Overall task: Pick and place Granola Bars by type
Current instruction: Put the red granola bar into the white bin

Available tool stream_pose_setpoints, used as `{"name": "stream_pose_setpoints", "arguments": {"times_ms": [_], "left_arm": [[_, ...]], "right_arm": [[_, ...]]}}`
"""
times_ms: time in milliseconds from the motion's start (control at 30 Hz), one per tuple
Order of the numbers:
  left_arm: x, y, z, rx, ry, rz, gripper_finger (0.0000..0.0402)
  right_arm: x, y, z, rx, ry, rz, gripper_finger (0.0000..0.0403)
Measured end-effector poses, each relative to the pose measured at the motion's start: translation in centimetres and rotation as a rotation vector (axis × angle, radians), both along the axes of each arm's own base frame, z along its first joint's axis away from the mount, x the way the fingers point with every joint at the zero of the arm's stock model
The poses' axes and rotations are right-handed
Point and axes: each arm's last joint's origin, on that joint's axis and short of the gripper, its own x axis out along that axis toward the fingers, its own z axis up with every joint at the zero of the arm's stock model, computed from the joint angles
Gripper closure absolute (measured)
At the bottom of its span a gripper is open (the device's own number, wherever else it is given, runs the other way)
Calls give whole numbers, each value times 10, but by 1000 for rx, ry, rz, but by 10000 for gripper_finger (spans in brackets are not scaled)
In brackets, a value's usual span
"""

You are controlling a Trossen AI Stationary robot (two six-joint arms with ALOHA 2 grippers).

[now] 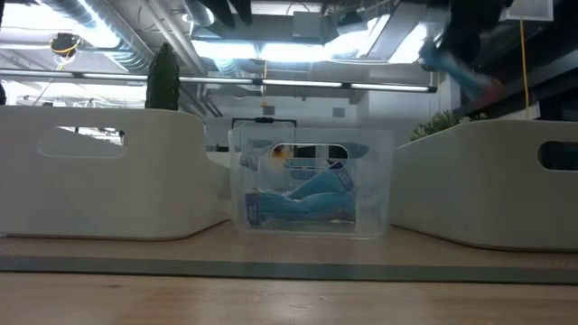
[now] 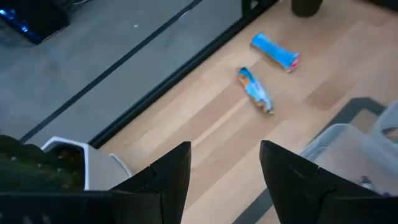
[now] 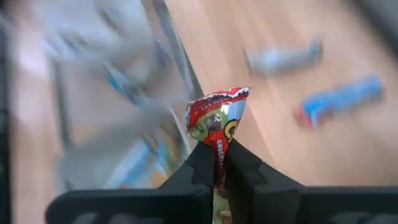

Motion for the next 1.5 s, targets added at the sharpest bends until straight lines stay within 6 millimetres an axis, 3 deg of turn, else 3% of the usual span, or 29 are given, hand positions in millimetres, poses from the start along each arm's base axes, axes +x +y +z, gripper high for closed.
{"name": "stream_pose_setpoints", "arguments": {"times_ms": [167, 300, 500, 700, 800, 900, 1133, 1333, 1500], "left_arm": [[-17, -12, 16, -20, -83, -38, 217], [-27, -26, 26, -74, -136, -122, 217], [-26, -45, 40, -59, -272, -219, 217], [-8, -56, 66, 104, -433, -437, 217], [-1, -55, 81, 201, -514, -522, 213], [2, -50, 91, 262, -575, -526, 203], [9, -35, 90, 222, -582, -613, 156], [18, -26, 88, 211, -597, -620, 124], [29, -17, 79, 205, -569, -613, 117]], "right_arm": [[-18, 14, 54, -61, -328, 44, 373], [-26, 19, 89, -118, -457, 62, 372], [-8, 20, 123, -208, -627, 160, 383], [48, 23, 129, -206, -703, 296, 370], [65, 30, 138, -250, -747, 362, 378], [75, 35, 147, -281, -764, 395, 384], [87, 38, 158, -346, -761, 347, 369], [102, 37, 150, -339, -728, 341, 385], [114, 37, 144, -309, -721, 328, 372]]}}
